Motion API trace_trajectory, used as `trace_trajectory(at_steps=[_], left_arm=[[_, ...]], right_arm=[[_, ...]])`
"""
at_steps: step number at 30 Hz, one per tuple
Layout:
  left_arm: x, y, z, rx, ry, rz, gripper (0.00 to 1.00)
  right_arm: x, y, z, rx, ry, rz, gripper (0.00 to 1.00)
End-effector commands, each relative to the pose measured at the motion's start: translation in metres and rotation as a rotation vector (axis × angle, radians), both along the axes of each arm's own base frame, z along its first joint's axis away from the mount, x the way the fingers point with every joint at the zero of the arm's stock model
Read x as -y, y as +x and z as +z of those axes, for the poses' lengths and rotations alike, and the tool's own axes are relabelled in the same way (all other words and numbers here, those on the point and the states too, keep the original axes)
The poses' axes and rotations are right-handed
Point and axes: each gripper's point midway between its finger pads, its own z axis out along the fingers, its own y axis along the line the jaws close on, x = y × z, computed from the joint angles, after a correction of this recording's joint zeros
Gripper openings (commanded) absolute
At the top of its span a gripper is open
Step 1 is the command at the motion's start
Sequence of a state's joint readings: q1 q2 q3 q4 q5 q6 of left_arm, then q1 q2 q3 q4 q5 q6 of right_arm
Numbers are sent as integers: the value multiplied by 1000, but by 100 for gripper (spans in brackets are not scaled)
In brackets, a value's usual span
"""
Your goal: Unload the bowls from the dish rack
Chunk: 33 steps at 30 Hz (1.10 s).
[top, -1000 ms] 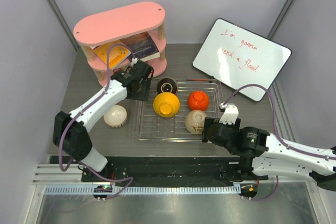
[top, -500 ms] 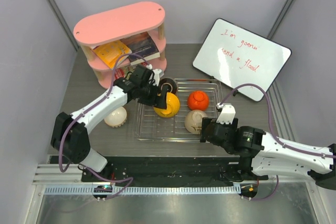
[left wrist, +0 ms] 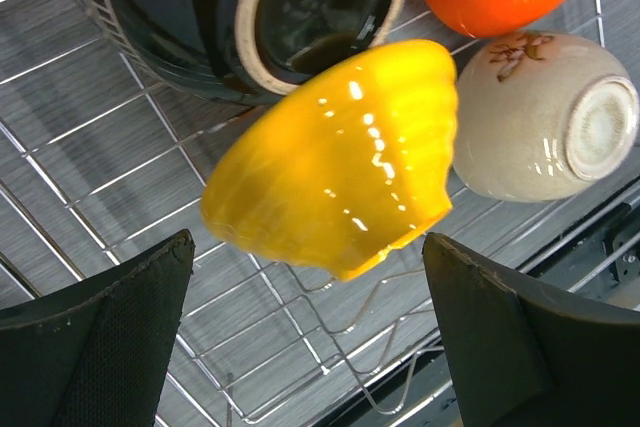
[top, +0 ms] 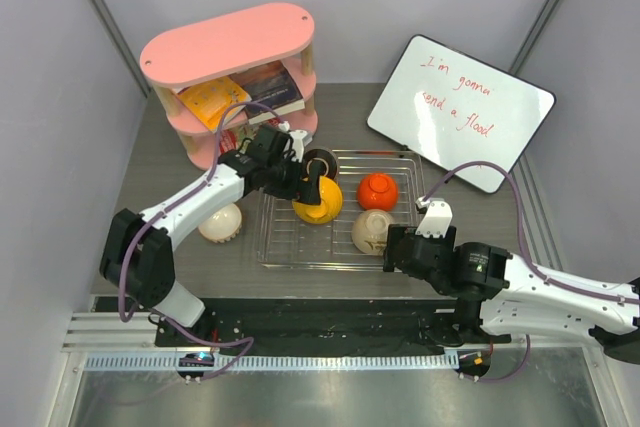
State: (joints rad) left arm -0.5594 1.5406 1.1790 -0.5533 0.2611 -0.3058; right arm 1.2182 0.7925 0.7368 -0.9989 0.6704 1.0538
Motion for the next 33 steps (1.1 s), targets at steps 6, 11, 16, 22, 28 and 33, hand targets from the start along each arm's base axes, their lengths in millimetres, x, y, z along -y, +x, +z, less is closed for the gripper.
trace_trajectory(at_steps=[6, 11, 16, 22, 28, 33], left_arm=[[0, 15, -20, -11, -47, 15, 96], [14, 4, -28, -70, -120, -45, 96], [12, -1, -29, -49, -149, -42, 92], [4, -9, -26, -41, -179, -34, 78], [4, -11, -8, 2, -260, -33, 59], [8, -9, -5, -8, -280, -37, 45]], right_arm=[[1, 4, 5, 25, 21, -22, 100], [0, 4, 5, 25, 20, -22, 100], [1, 3, 4, 22, 19, -22, 100], [1, 4, 3, 21, 15, -25, 100], [0, 3, 1, 19, 17, -27, 100], [0, 3, 1, 14, 19, -23, 100]])
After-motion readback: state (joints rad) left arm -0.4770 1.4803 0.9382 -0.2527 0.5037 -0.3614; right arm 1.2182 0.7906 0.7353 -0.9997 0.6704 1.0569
